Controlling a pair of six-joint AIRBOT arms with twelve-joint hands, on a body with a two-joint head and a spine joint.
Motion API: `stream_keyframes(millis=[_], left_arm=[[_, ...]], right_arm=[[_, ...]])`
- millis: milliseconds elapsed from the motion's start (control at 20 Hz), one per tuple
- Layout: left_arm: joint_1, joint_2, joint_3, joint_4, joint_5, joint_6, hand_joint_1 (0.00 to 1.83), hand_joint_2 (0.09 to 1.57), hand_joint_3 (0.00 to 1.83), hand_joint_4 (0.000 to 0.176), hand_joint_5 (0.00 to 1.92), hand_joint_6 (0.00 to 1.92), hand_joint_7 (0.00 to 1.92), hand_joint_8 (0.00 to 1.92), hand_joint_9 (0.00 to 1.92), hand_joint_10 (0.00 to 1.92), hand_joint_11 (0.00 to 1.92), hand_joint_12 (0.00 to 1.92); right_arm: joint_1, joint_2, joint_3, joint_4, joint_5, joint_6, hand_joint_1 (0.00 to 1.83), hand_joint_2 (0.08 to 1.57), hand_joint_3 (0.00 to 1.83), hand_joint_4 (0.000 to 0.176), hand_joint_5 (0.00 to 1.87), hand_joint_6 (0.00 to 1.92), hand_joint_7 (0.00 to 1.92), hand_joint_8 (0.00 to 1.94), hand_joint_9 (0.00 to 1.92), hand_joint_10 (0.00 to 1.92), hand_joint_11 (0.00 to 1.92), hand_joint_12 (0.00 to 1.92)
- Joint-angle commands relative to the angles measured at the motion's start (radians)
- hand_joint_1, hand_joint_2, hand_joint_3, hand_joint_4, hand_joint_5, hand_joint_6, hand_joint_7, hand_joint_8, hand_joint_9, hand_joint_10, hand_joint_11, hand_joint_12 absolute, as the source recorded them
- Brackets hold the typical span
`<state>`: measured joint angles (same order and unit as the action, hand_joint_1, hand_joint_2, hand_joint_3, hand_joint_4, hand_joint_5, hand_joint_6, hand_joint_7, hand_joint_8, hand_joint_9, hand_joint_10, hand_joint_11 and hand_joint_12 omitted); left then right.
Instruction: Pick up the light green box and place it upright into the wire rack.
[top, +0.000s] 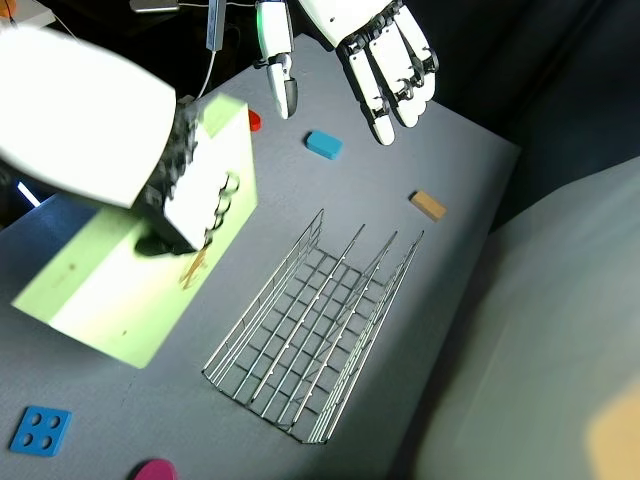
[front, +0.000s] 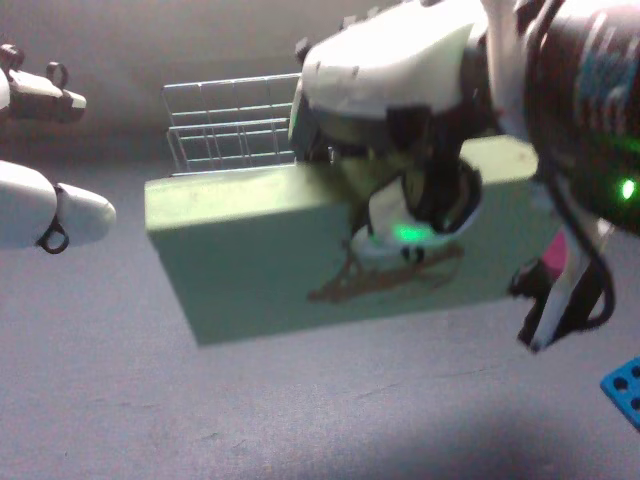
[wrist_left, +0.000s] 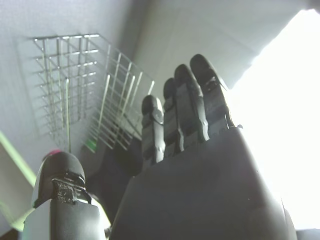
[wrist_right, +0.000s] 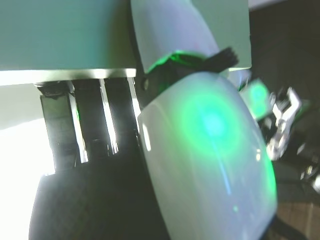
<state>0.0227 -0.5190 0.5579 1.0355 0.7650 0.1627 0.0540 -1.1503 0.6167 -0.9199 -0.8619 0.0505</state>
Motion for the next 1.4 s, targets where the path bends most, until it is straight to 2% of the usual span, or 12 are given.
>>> stream_keyframes(millis=[0, 250, 300, 500, 700, 1050, 1150, 1350], left_arm=[[-0.012, 0.002, 0.005, 0.072, -0.034, 0.002, 0.18, 1.12, 0.0, 0.087, 0.21, 0.0, 0.17, 0.0, 0.2, 0.0, 0.0, 0.54], [0.004, 0.02, 0.037, 0.071, -0.089, 0.002, 0.19, 1.12, 0.0, 0.087, 0.22, 0.0, 0.19, 0.0, 0.24, 0.01, 0.0, 0.67], [0.012, 0.026, 0.042, 0.071, -0.1, 0.002, 0.19, 1.12, 0.0, 0.086, 0.24, 0.01, 0.2, 0.01, 0.24, 0.01, 0.0, 0.68], [0.035, 0.028, 0.058, 0.071, -0.155, 0.004, 0.19, 1.12, 0.0, 0.085, 0.24, 0.0, 0.21, 0.0, 0.23, 0.0, 0.0, 0.57], [0.04, 0.026, 0.075, 0.071, -0.214, 0.019, 0.19, 1.12, 0.0, 0.082, 0.24, 0.0, 0.2, 0.0, 0.22, 0.0, 0.0, 0.56], [0.062, 0.007, 0.079, 0.058, -0.219, 0.038, 0.2, 1.12, 0.0, 0.079, 0.26, 0.0, 0.22, 0.0, 0.22, 0.0, 0.0, 0.57], [0.065, 0.004, 0.077, 0.048, -0.207, 0.043, 0.2, 1.12, 0.0, 0.079, 0.25, 0.0, 0.22, 0.0, 0.23, 0.0, 0.0, 0.57], [0.065, 0.004, 0.08, 0.048, -0.205, 0.049, 0.2, 1.12, 0.0, 0.08, 0.23, 0.0, 0.22, 0.0, 0.23, 0.0, 0.0, 0.63]], right_arm=[[0.02, 0.003, 0.0, -0.068, 0.021, -0.01, 1.35, 1.18, 0.01, 0.0, 0.77, 1.05, 0.85, 1.23, 0.81, 1.49, 0.76, 1.48], [0.095, -0.009, 0.041, -0.068, 0.048, -0.028, 1.35, 1.19, 0.0, 0.0, 0.77, 1.07, 0.84, 1.25, 0.79, 1.5, 0.76, 1.49], [0.105, -0.028, 0.067, -0.067, 0.041, -0.033, 1.36, 1.17, 0.0, 0.0, 0.8, 1.02, 0.87, 1.2, 0.85, 1.48, 0.78, 1.48], [0.118, -0.094, 0.156, -0.065, 0.042, -0.063, 1.36, 1.16, 0.0, 0.0, 0.82, 0.98, 0.89, 1.17, 0.88, 1.44, 0.78, 1.47], [0.109, -0.16, 0.232, -0.051, 0.045, -0.074, 1.36, 1.16, 0.0, 0.0, 0.81, 0.98, 0.89, 1.17, 0.88, 1.44, 0.77, 1.47], [0.07, -0.245, 0.303, -0.068, 0.06, -0.057, 1.36, 1.16, 0.0, 0.0, 0.83, 0.96, 0.88, 1.18, 0.88, 1.45, 0.78, 1.48], [0.052, -0.264, 0.314, -0.117, 0.069, -0.03, 1.35, 1.19, 0.0, 0.0, 0.76, 1.08, 0.83, 1.25, 0.8, 1.5, 0.75, 1.5], [0.036, -0.288, 0.345, -0.119, 0.08, -0.01, 1.35, 1.2, 0.0, 0.0, 0.76, 1.09, 0.82, 1.27, 0.79, 1.5, 0.73, 1.5]])
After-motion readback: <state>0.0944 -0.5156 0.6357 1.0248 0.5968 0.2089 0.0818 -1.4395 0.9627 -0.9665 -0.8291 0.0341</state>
